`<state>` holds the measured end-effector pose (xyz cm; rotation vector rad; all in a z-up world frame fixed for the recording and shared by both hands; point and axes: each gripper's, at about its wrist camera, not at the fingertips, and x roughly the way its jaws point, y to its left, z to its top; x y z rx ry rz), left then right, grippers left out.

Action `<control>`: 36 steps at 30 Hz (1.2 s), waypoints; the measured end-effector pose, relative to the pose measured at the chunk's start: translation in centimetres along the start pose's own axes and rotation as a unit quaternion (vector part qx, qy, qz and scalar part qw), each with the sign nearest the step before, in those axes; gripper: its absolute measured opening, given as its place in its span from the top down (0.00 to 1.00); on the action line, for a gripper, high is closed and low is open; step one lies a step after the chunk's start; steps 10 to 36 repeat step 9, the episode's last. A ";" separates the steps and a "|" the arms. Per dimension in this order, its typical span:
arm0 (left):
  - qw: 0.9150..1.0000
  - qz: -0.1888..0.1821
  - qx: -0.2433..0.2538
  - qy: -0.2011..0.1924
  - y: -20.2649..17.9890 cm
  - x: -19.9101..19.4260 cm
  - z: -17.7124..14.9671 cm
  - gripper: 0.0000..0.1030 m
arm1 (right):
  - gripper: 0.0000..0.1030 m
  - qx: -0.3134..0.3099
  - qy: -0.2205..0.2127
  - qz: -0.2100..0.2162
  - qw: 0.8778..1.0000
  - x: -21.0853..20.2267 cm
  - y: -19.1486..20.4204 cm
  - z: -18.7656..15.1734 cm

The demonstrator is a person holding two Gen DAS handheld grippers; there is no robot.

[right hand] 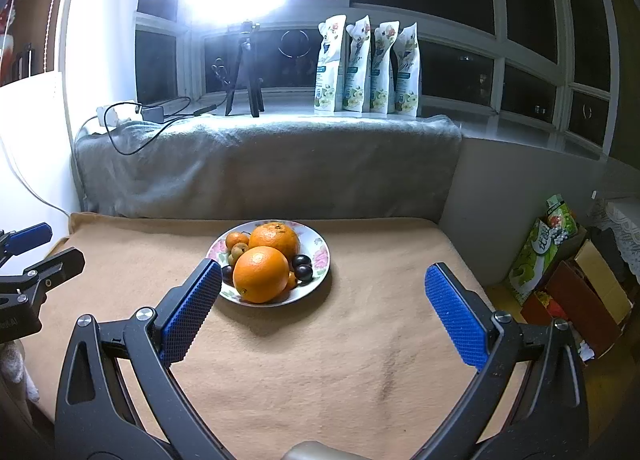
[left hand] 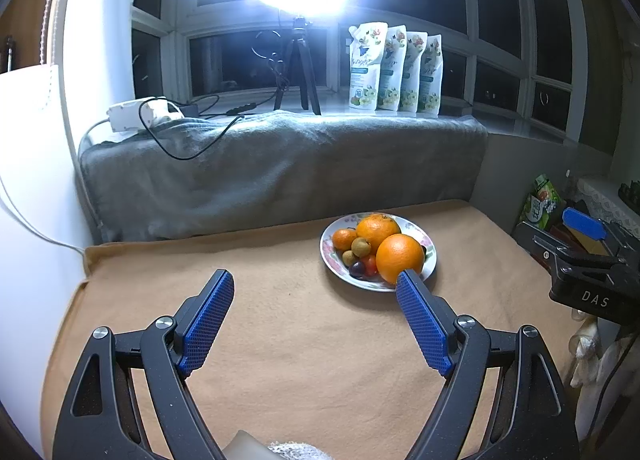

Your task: Organize fruits

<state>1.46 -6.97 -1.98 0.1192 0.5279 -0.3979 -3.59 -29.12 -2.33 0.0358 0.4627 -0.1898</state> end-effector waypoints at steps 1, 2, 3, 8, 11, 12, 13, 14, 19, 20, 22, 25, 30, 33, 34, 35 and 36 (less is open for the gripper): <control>1.000 0.000 0.000 0.000 0.0 0.1 -0.1 0.19 | 0.00 -0.001 0.001 0.001 1.000 0.1 0.0 0.0; 1.000 0.001 0.001 0.000 0.0 0.1 -0.1 0.19 | 0.00 -0.001 0.001 0.001 1.000 0.1 0.1 0.0; 1.000 0.000 0.000 0.001 0.0 0.1 -0.1 0.19 | 0.00 -0.001 0.001 0.001 1.000 0.1 0.1 -0.1; 1.000 -0.002 0.003 -0.003 0.0 0.4 -0.3 0.19 | 0.00 0.000 0.005 0.005 1.000 0.6 0.2 -0.3; 1.000 -0.002 0.003 -0.001 0.0 0.5 -0.3 0.19 | 0.00 0.000 0.007 0.005 1.000 0.8 0.1 -0.4; 1.000 -0.002 0.003 -0.001 0.0 0.5 -0.3 0.19 | 0.00 0.000 0.007 0.005 1.000 0.8 0.1 -0.4; 1.000 -0.002 0.003 -0.001 0.0 0.5 -0.3 0.19 | 0.00 0.000 0.007 0.005 1.000 0.8 0.1 -0.4; 1.000 -0.002 0.003 -0.001 0.0 0.5 -0.3 0.19 | 0.00 0.000 0.007 0.005 1.000 0.8 0.1 -0.4; 1.000 -0.002 0.003 -0.001 0.0 0.5 -0.3 0.19 | 0.00 0.000 0.007 0.005 1.000 0.8 0.1 -0.4; 1.000 -0.002 0.003 -0.001 0.0 0.5 -0.3 0.19 | 0.00 0.000 0.007 0.005 1.000 0.8 0.1 -0.4; 1.000 -0.002 0.003 -0.001 0.0 0.5 -0.3 0.19 | 0.00 0.000 0.007 0.005 1.000 0.8 0.1 -0.4; 1.000 -0.002 0.003 -0.001 0.0 0.5 -0.3 0.19 | 0.00 0.000 0.007 0.005 1.000 0.8 0.1 -0.4; 1.000 -0.002 0.003 -0.001 0.0 0.5 -0.3 0.19 | 0.00 0.000 0.007 0.005 1.000 0.8 0.1 -0.4; 1.000 -0.002 0.003 -0.001 0.0 0.5 -0.3 0.19 | 0.00 0.000 0.007 0.005 1.000 0.8 0.1 -0.4; 1.000 -0.002 0.003 -0.001 0.0 0.5 -0.3 0.19 | 0.00 0.000 0.007 0.005 1.000 0.8 0.1 -0.4; 1.000 -0.002 0.003 -0.001 0.0 0.5 -0.3 0.19 | 0.00 0.000 0.007 0.005 1.000 0.8 0.1 -0.4; 1.000 -0.002 0.003 -0.001 0.0 0.5 -0.3 0.19 | 0.00 0.000 0.007 0.005 1.000 0.8 0.1 -0.4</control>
